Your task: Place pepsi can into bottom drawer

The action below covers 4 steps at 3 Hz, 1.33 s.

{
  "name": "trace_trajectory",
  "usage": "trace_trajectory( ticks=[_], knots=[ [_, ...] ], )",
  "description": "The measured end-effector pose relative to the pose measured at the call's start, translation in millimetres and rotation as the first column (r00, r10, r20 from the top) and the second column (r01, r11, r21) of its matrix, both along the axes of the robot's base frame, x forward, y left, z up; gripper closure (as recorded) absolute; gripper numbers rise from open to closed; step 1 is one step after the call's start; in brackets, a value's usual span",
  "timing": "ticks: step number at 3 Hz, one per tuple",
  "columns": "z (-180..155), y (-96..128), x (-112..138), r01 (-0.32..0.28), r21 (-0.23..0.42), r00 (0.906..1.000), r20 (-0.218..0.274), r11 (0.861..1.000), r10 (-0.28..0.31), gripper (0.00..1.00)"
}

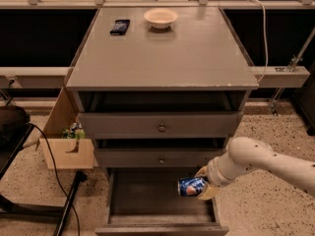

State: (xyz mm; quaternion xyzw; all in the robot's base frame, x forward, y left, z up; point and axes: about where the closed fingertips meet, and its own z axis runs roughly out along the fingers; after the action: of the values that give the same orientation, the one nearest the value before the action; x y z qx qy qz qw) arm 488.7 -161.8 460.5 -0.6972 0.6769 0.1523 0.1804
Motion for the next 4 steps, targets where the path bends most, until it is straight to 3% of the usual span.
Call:
trace_trajectory(
  ticks=[2,4],
  knots=[
    [-43.0,-1.2,13.0,-0.011,0.004,0.9997,0.023,1.0,0.011,1.0],
    [-122.1,-11.3,39.3,-0.007,-0.015,0.9998,0.017,1.0,0.008,1.0]
  ],
)
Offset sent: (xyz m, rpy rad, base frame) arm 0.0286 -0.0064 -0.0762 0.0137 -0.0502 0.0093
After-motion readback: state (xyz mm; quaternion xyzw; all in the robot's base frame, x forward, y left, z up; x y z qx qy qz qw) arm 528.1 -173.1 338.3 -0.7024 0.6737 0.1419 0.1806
